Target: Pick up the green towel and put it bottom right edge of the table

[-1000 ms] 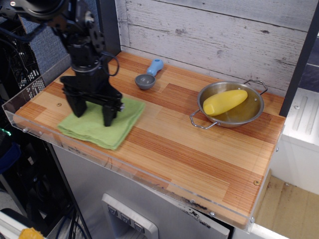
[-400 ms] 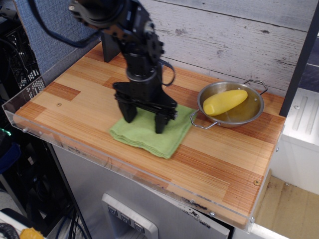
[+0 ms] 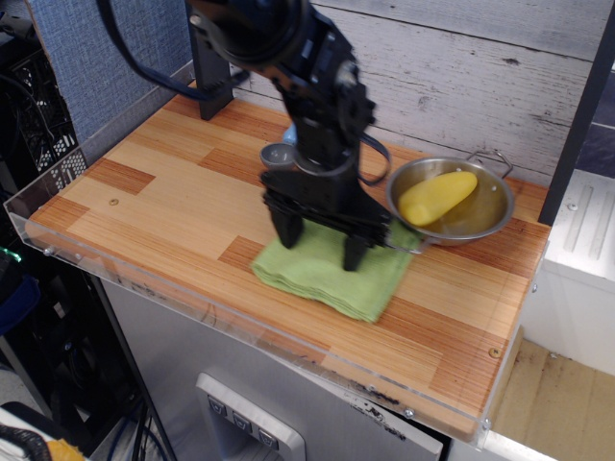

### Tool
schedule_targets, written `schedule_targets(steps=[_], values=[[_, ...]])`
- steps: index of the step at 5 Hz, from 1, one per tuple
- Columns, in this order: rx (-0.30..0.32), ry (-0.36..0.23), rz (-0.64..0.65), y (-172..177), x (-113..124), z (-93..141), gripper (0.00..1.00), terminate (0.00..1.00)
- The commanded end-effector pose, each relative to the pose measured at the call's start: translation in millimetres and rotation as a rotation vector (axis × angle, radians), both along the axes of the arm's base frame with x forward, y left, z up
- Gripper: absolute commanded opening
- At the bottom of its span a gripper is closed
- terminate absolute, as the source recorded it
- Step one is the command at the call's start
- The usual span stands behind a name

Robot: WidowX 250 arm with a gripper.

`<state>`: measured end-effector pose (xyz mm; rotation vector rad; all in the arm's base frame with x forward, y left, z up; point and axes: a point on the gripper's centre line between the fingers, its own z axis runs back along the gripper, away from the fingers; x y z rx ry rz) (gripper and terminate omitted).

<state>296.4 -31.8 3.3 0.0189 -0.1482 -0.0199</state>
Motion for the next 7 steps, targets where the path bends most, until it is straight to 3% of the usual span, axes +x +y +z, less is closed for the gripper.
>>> schedule_targets(steps=[1,4,5,6,7], values=[[0.042,0.066,-0.090,-45.0,-42.0,-4.5,1.00,0.00],[0.081,0.084,-0.041,-39.0,-53.3,0.6,1.00,0.00],[0.096,0.056,-0.031,-30.4,-46.2,21.3,1.00,0.00],[0.063,-0.051,0.023,-15.0,-22.9,70.2,1.00,0.00],[0.019,-0.115,0.055,-4.3,-5.0,101.3,1.00,0.00]])
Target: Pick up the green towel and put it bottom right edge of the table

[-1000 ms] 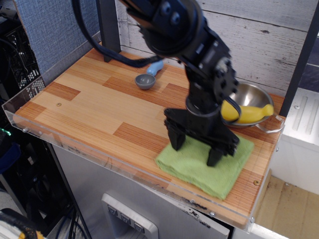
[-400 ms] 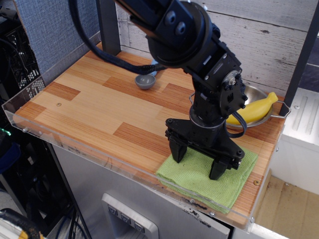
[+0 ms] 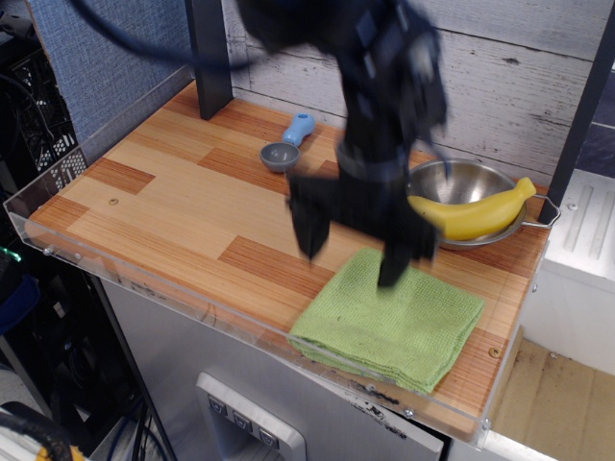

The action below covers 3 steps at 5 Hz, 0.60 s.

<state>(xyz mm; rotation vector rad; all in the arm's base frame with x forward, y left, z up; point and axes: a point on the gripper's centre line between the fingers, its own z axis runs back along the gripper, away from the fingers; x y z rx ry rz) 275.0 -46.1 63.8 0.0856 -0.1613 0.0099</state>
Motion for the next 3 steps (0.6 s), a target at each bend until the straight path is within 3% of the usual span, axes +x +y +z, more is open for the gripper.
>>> schedule_targets(steps=[1,2,3], values=[[-0.077,-0.126,0.025,15.0,24.2,57.4,1.00,0.00],[-0.113,-0.124,0.024,15.8,22.8,82.9,1.00,0.00],[-0.149,-0.068,0.004,16.8,17.3,106.2,1.00,0.00]])
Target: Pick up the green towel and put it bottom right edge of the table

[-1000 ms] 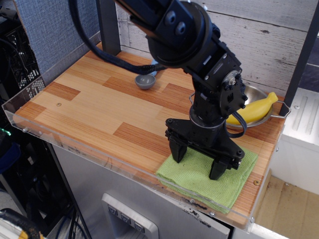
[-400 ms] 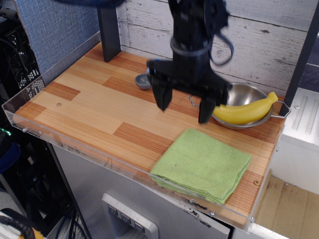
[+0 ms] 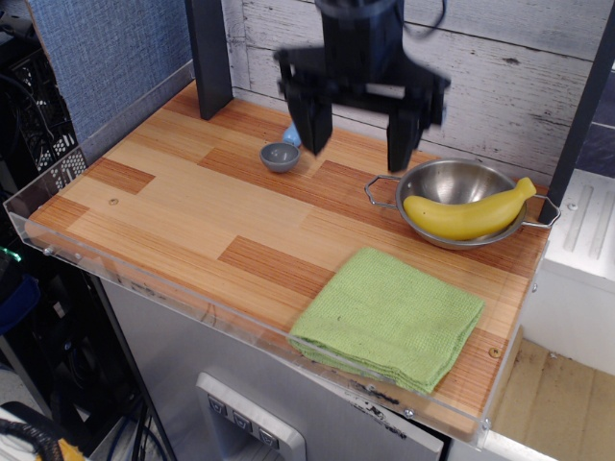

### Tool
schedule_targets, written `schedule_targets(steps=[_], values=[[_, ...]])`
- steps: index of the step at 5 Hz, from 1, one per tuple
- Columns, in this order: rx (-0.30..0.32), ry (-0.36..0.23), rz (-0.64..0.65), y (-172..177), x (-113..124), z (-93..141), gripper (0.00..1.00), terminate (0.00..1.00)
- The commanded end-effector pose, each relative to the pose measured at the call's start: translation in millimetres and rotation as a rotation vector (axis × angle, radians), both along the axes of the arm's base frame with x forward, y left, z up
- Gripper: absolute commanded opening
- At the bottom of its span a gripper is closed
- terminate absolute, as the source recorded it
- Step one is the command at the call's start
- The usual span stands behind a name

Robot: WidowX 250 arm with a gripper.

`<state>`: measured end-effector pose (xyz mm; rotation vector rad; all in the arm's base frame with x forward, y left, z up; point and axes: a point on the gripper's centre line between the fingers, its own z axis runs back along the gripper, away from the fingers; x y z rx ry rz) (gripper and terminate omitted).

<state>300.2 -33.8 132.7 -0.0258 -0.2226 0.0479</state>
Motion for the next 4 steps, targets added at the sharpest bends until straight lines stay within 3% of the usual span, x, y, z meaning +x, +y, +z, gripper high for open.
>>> schedule_targets(steps=[1,2,3,4], values=[[-0.053,0.013,-0.039,11.5,-15.2,51.7,1.00,0.00],[-0.025,0.064,-0.165,23.0,-17.5,61.8,1.00,0.00],[-0.025,0.064,-0.165,23.0,-17.5,61.8,1.00,0.00],[-0.025,0.064,-0.165,23.0,-17.5,61.8,1.00,1.00]])
